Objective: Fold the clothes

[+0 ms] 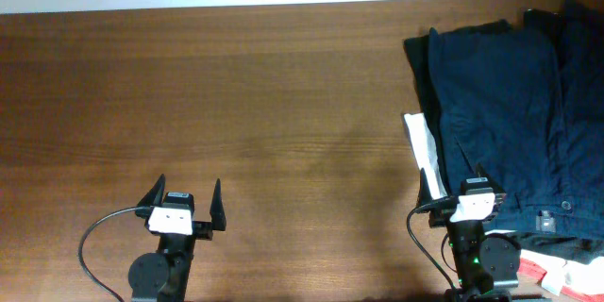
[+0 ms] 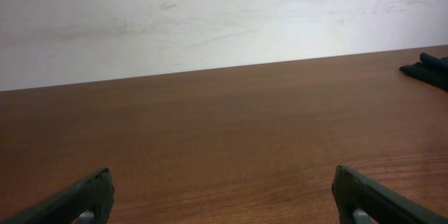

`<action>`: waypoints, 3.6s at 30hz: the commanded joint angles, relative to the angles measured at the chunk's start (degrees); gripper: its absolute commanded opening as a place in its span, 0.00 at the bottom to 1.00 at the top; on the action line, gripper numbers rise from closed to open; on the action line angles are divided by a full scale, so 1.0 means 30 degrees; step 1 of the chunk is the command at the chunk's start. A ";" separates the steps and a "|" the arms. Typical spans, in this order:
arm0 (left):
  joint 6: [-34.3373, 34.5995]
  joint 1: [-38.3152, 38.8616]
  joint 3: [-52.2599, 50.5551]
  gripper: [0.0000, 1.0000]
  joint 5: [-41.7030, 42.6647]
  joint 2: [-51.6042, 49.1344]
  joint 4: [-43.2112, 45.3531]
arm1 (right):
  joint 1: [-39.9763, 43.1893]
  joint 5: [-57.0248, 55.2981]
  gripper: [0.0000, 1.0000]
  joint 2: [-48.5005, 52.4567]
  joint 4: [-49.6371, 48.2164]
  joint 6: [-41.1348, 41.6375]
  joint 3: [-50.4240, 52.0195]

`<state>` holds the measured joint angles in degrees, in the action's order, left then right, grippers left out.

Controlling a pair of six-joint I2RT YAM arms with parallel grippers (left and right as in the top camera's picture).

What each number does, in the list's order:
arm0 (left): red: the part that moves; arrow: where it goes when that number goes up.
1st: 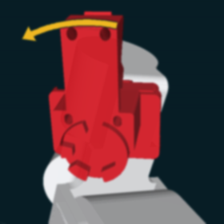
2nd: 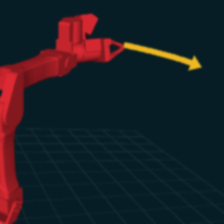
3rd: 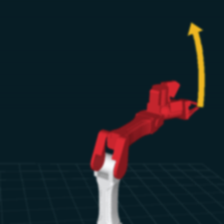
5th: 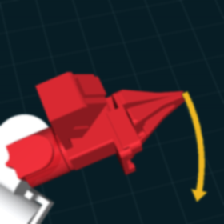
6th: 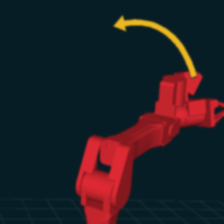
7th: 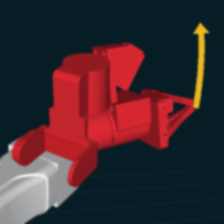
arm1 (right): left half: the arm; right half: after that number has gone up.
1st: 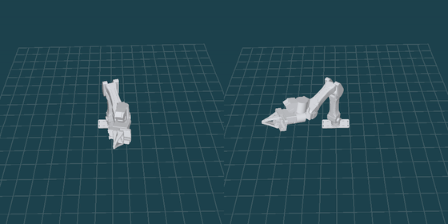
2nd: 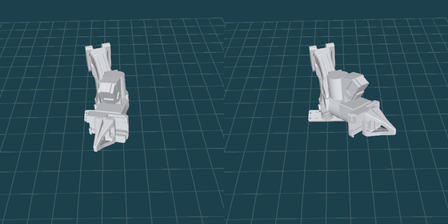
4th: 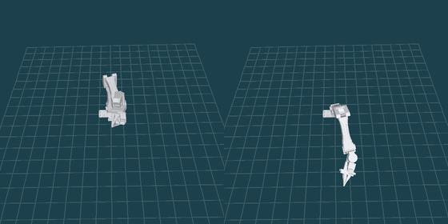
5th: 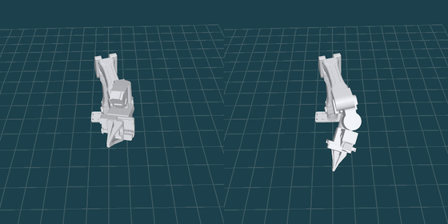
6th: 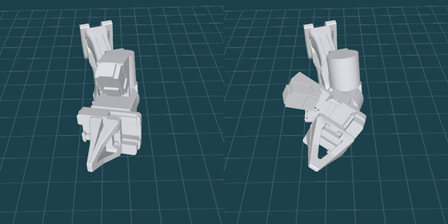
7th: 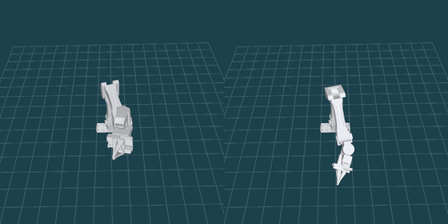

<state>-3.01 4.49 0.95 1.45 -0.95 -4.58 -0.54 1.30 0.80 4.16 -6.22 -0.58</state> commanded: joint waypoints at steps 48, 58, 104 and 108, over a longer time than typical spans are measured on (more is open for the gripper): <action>-0.0313 0.0080 -0.0138 0.99 -0.0131 0.0219 0.0022 | -0.0124 -0.0168 0.99 -0.0160 0.0124 0.0007 0.0087; 0.0044 0.0073 0.0095 0.99 -0.0080 0.0036 -0.0007 | -0.0109 -0.0248 0.99 -0.0146 0.0000 0.0291 -0.0211; 0.0787 0.0080 1.7755 0.99 0.2157 -2.4574 -0.8145 | 0.0619 -0.3949 0.59 3.8119 -0.1042 0.1545 -2.3008; 0.0787 0.0080 1.7755 0.99 0.2157 -2.4574 -0.8138 | 0.0882 -0.4240 0.31 3.8592 -0.0969 0.1603 -2.3008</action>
<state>-0.99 4.51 53.30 7.09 -74.59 -29.17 1.32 -9.10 115.61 1.19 -2.42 -69.10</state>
